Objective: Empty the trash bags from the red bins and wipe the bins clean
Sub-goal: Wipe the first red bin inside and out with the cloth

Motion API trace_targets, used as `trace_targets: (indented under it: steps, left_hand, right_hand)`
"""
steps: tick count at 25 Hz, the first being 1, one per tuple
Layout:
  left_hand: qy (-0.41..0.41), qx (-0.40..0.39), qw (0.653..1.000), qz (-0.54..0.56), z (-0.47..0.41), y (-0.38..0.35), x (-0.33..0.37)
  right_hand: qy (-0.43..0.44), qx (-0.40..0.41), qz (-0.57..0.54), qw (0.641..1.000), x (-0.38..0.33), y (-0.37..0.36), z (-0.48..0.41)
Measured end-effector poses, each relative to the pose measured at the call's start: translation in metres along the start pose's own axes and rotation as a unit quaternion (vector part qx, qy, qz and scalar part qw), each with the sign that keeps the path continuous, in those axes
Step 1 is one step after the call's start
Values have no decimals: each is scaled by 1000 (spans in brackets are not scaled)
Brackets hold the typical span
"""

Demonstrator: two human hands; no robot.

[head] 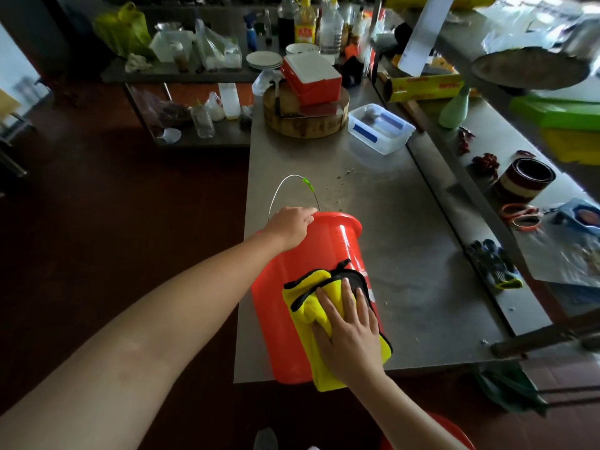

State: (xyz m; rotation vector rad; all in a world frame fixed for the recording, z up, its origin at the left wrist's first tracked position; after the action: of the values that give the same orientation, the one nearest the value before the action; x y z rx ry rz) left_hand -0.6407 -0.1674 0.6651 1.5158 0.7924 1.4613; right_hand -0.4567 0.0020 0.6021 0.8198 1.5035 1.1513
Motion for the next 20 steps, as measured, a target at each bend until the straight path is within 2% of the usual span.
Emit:
trace_targets:
  steps: [6, 10, 13, 20]
  left_hand:
    - [43, -11, 998, 52, 1, 4, -23]
    - [44, -7, 996, 74, 3, 6, -34]
    - [37, 5, 995, 92, 6, 5, -37]
    - [48, 10, 994, 98, 13, 4, -39]
  right_hand:
    - [-20, -29, 6, 999, -16, 7, -81]
    - [-11, -58, -7, 998, -28, 10, -131]
    - [-2, -26, -8, 1000, -23, 8, -114]
    - [0, 11, -63, 998, 19, -7, -12]
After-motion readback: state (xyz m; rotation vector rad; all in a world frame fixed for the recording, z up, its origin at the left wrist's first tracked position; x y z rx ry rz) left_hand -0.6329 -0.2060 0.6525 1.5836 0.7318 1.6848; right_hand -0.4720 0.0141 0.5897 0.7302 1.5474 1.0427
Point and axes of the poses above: each hand's wrist, its own z-axis away from the middle knuckle, its own y-axis out of the back of the hand, x = y × z, the point moved 7 cm from there along -z, towards the middle knuckle
